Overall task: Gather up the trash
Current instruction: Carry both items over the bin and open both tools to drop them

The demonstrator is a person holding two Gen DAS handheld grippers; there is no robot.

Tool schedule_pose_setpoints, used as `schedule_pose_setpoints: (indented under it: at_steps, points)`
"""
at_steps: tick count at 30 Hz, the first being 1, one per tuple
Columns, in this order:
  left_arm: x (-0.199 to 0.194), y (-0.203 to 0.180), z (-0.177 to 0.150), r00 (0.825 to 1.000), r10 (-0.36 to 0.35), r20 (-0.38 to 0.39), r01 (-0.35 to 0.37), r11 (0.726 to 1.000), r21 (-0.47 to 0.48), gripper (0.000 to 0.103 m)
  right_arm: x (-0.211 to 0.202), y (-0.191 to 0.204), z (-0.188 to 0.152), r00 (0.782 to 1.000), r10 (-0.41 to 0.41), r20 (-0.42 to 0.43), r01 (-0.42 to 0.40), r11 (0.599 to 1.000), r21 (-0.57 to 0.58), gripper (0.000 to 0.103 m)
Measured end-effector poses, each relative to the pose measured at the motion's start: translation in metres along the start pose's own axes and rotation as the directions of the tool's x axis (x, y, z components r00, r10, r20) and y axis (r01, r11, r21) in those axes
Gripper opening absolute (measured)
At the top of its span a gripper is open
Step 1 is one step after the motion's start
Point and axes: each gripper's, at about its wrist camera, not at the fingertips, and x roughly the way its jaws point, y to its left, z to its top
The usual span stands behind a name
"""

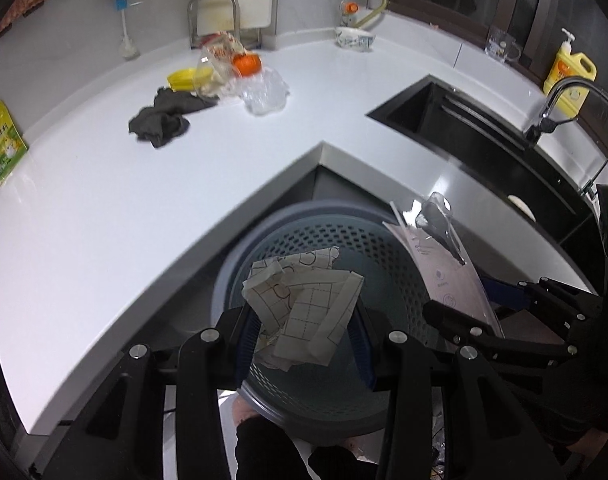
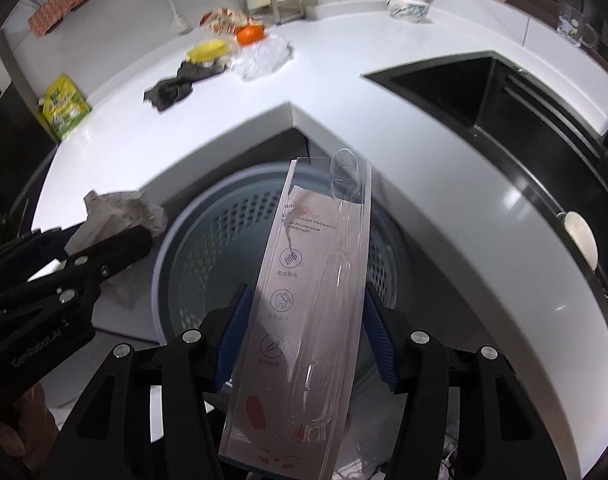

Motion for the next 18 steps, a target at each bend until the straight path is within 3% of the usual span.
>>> schedule_pose_setpoints:
  at_steps: [18]
  points:
    - [0.063,0.011,-0.013,0.996,0.014,-0.089,-0.024,0.993,-0.112,0.044,0.066,-0.013,-0.003,0.991,0.090,-0.100,-0.087,0.996,0.029,0.054]
